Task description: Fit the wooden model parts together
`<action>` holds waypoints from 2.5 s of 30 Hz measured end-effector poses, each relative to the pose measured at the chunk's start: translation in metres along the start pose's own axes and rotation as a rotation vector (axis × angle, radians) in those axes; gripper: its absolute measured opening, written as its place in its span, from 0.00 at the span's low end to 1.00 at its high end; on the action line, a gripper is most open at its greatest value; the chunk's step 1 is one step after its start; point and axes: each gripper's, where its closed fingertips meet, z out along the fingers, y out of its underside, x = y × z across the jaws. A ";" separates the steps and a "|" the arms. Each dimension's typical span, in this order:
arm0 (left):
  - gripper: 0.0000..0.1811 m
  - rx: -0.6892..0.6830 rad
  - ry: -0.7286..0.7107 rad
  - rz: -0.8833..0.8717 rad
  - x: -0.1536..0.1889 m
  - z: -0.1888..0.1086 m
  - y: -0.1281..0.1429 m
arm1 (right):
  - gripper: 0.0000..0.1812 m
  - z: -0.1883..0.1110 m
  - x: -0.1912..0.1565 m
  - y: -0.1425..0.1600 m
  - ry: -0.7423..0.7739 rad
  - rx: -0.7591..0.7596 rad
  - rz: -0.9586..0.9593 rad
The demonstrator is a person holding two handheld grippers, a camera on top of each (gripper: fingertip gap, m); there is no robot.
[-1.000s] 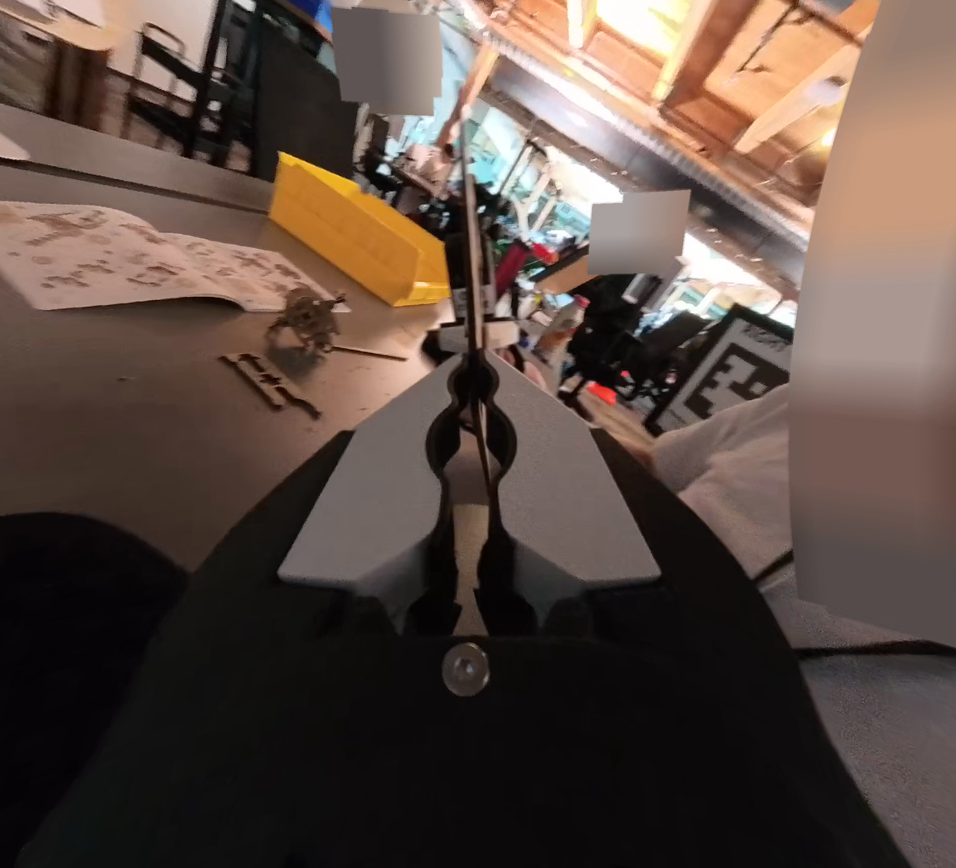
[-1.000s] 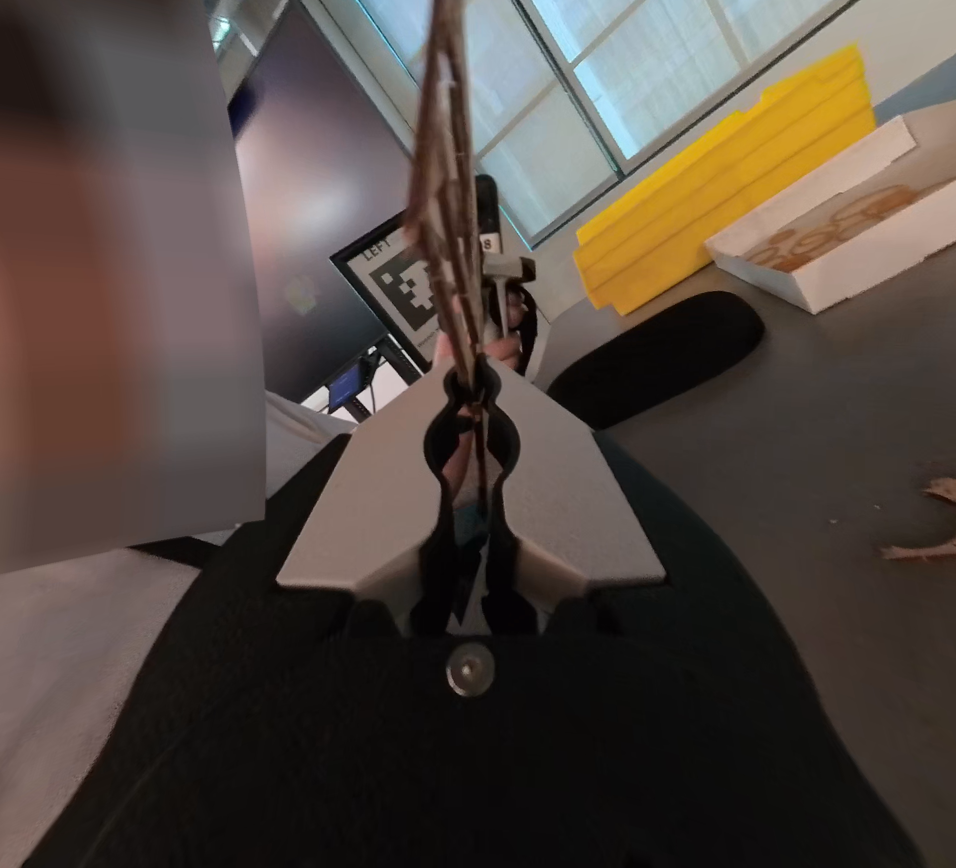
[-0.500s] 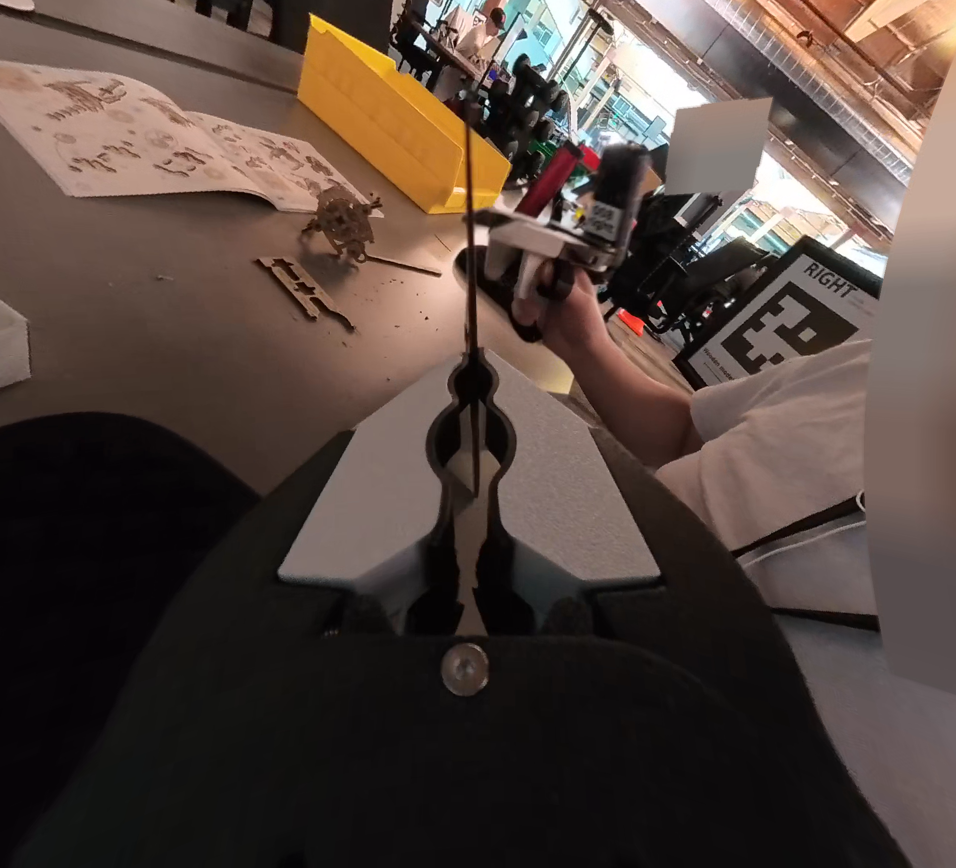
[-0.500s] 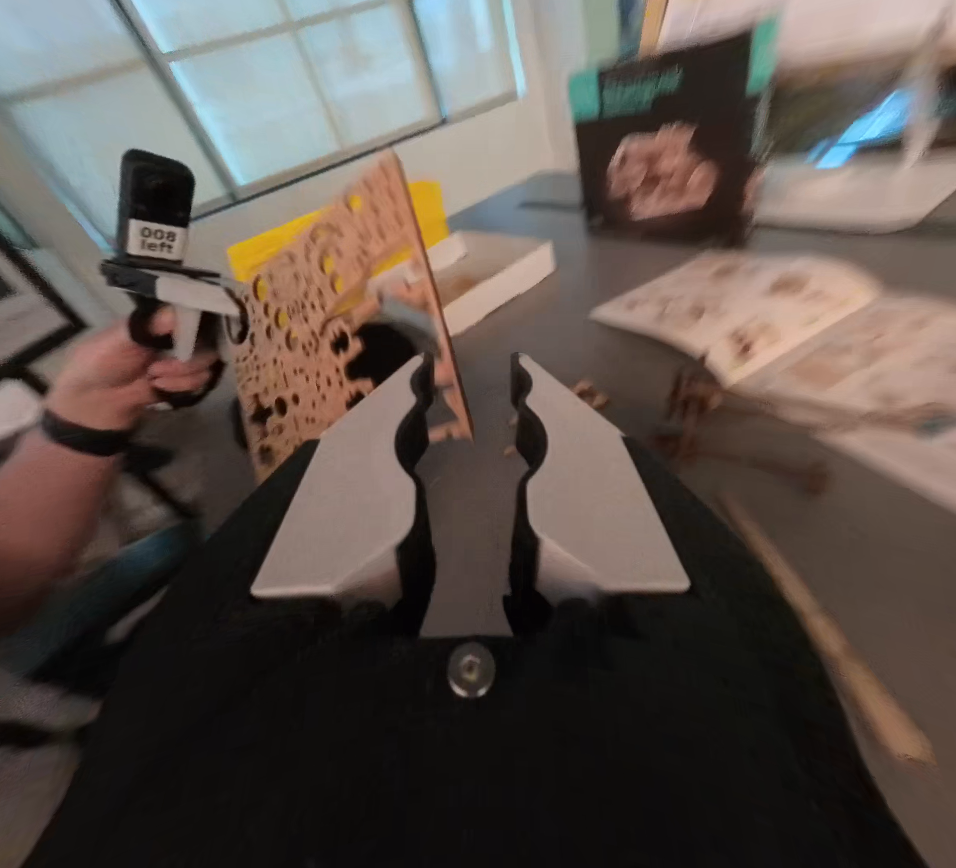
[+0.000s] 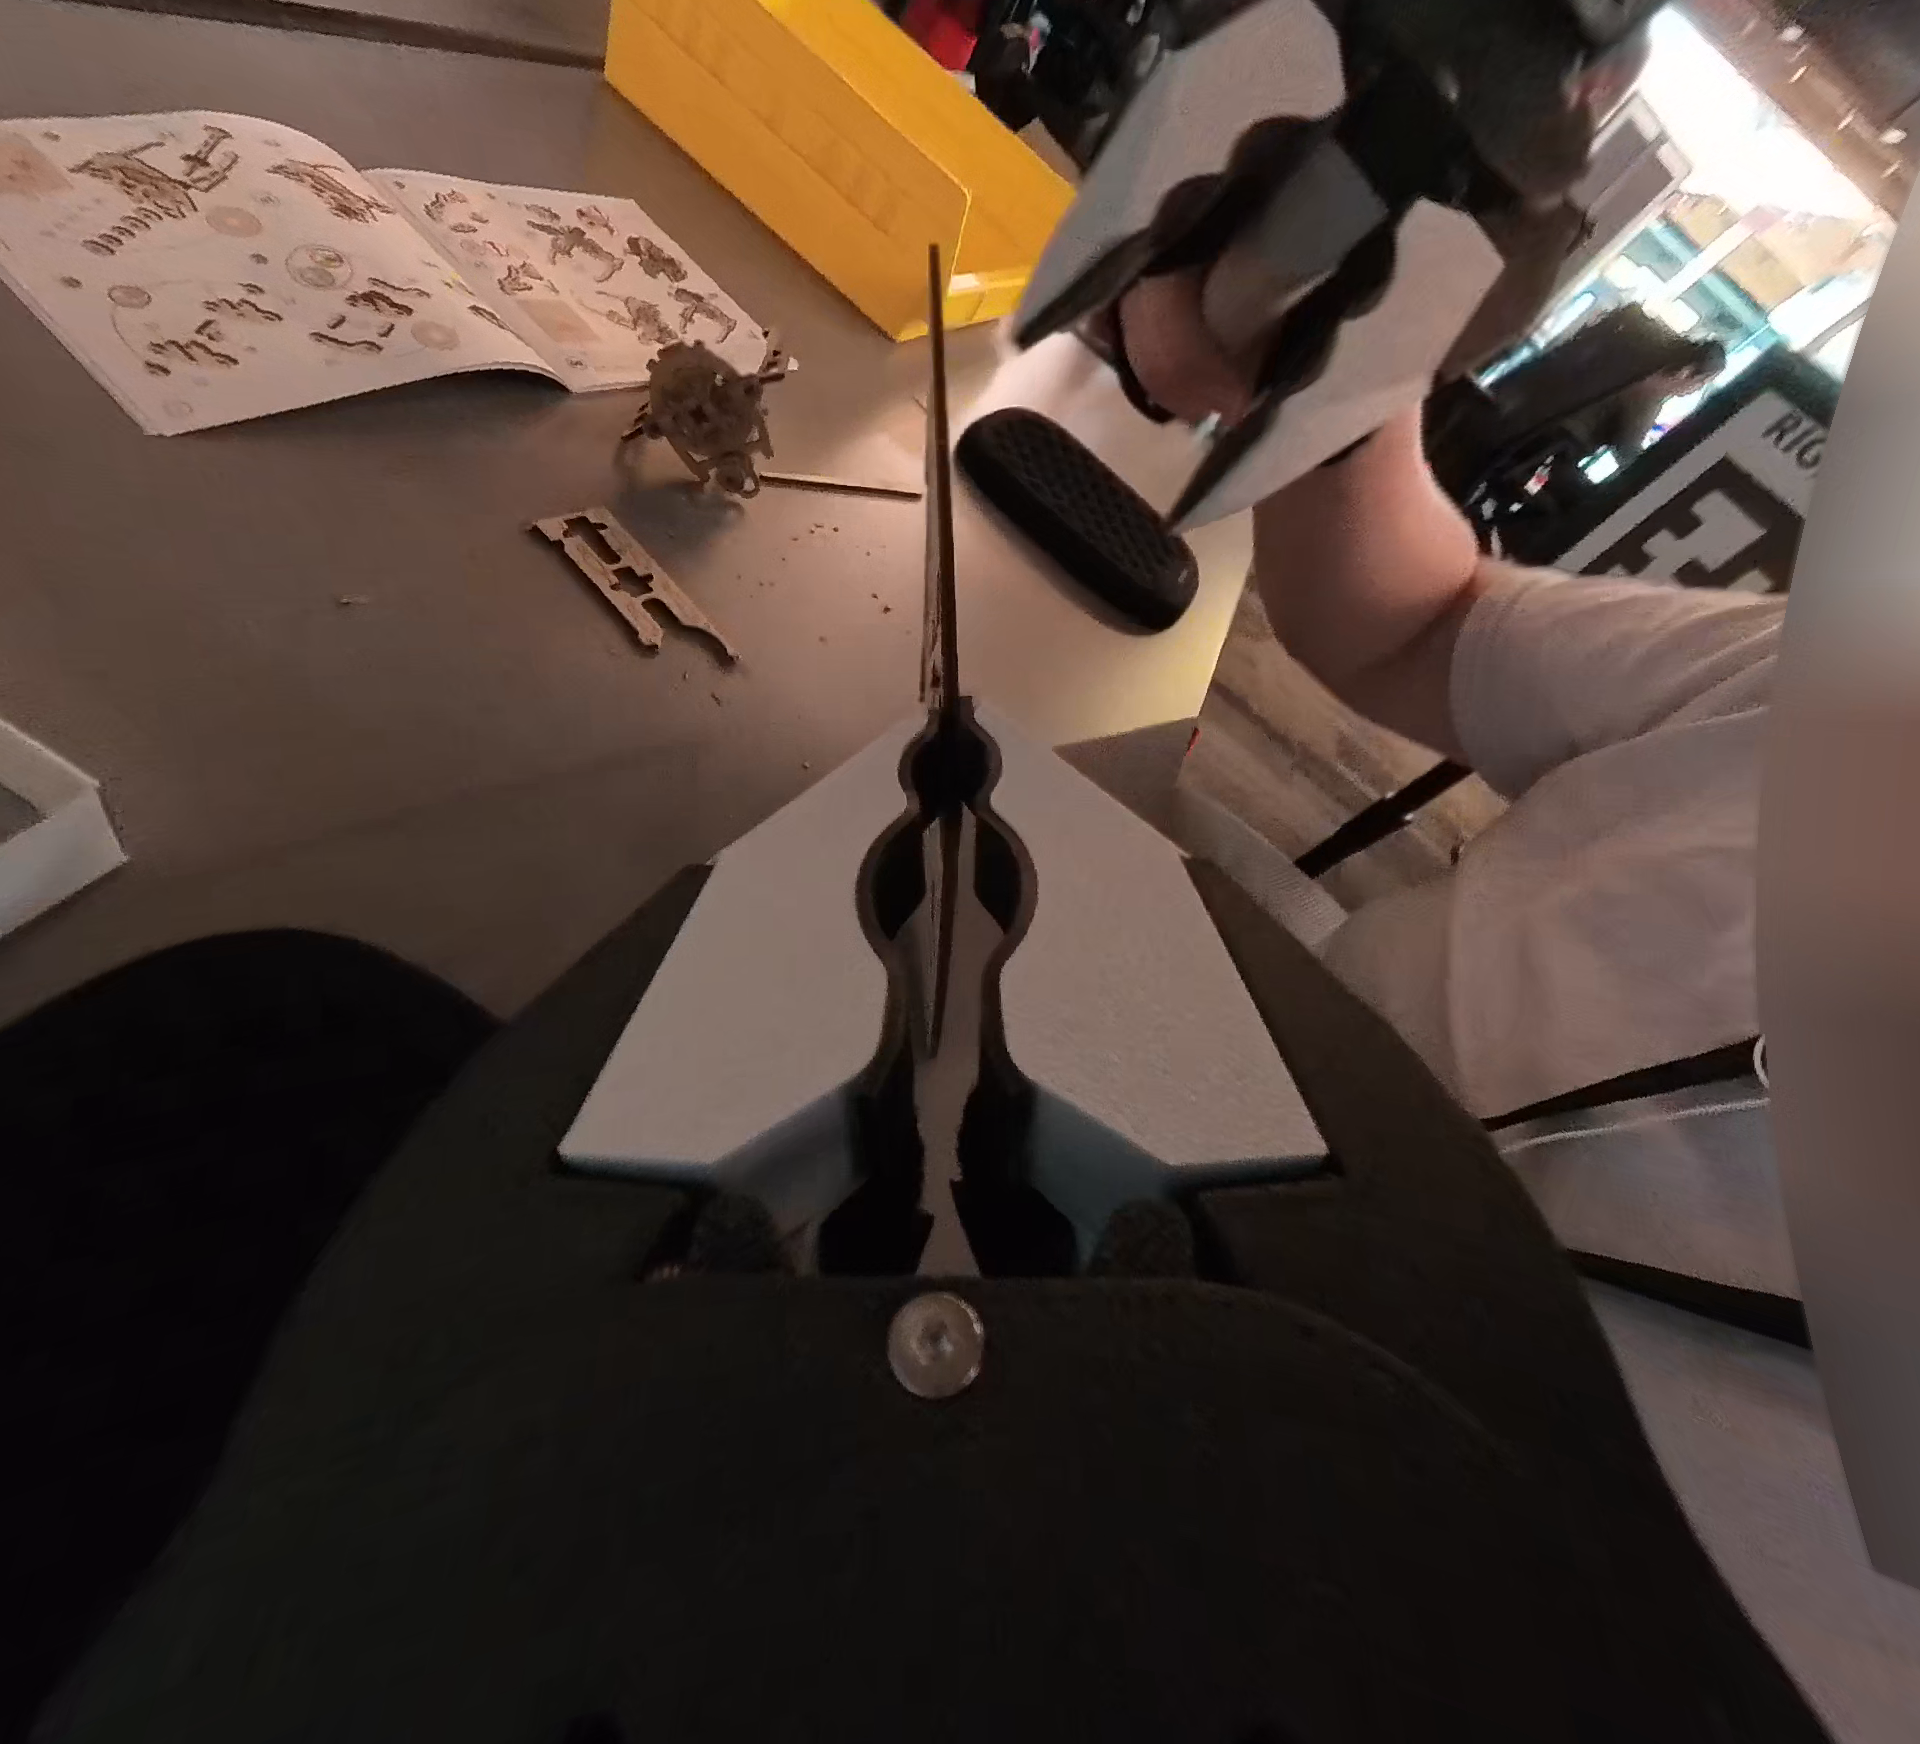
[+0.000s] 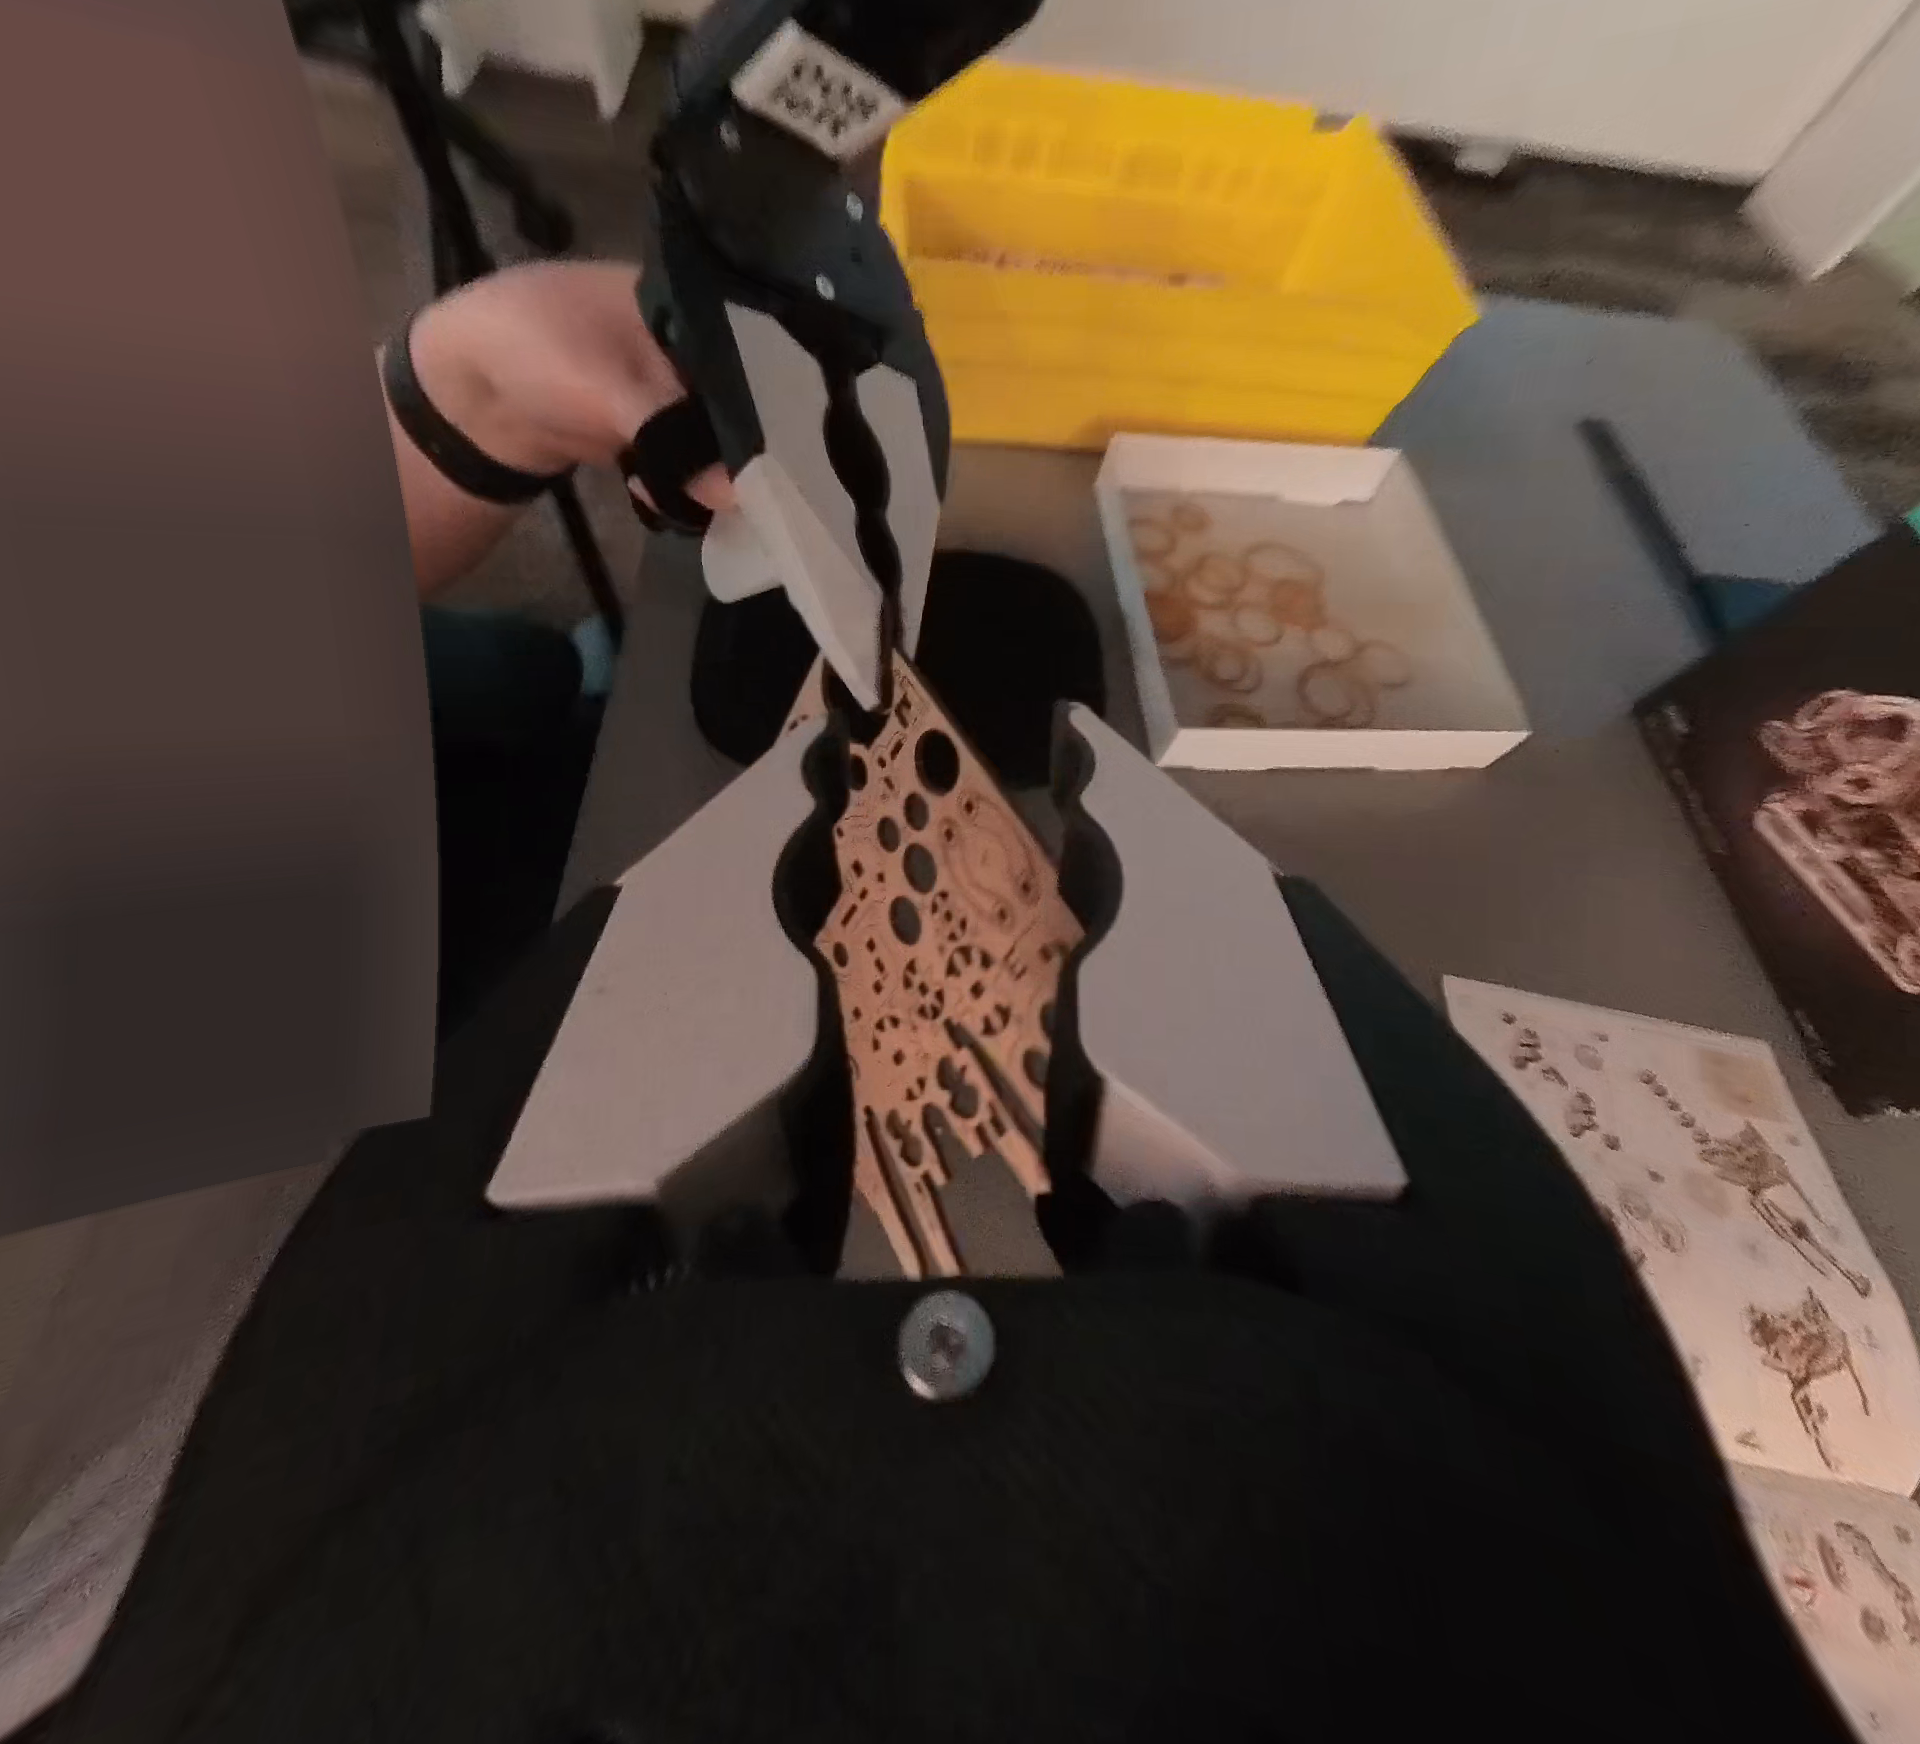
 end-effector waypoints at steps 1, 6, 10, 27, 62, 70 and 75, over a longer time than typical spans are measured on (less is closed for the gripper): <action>0.00 -0.014 -0.005 0.005 0.002 0.002 -0.001 | 0.18 0.007 0.001 0.000 -0.038 -0.041 0.005; 0.00 -0.030 -0.002 0.022 0.007 0.009 -0.003 | 0.11 0.030 -0.005 0.016 -0.194 -0.226 0.004; 0.00 -0.033 -0.026 0.027 0.002 0.008 -0.002 | 0.03 0.036 -0.009 0.025 -0.216 -0.289 -0.058; 0.00 -0.056 -0.002 0.042 0.003 0.011 0.004 | 0.03 0.034 -0.015 0.031 -0.293 -0.324 0.040; 0.00 -0.051 0.081 -0.056 0.002 0.016 0.013 | 0.01 0.037 -0.020 0.044 -0.375 -0.512 0.100; 0.00 -0.058 0.067 -0.055 0.000 0.016 0.017 | 0.02 0.039 -0.020 0.047 -0.295 -0.519 0.020; 0.00 -0.049 0.052 -0.059 -0.004 0.015 0.016 | 0.02 0.042 -0.016 0.047 -0.222 -0.515 -0.038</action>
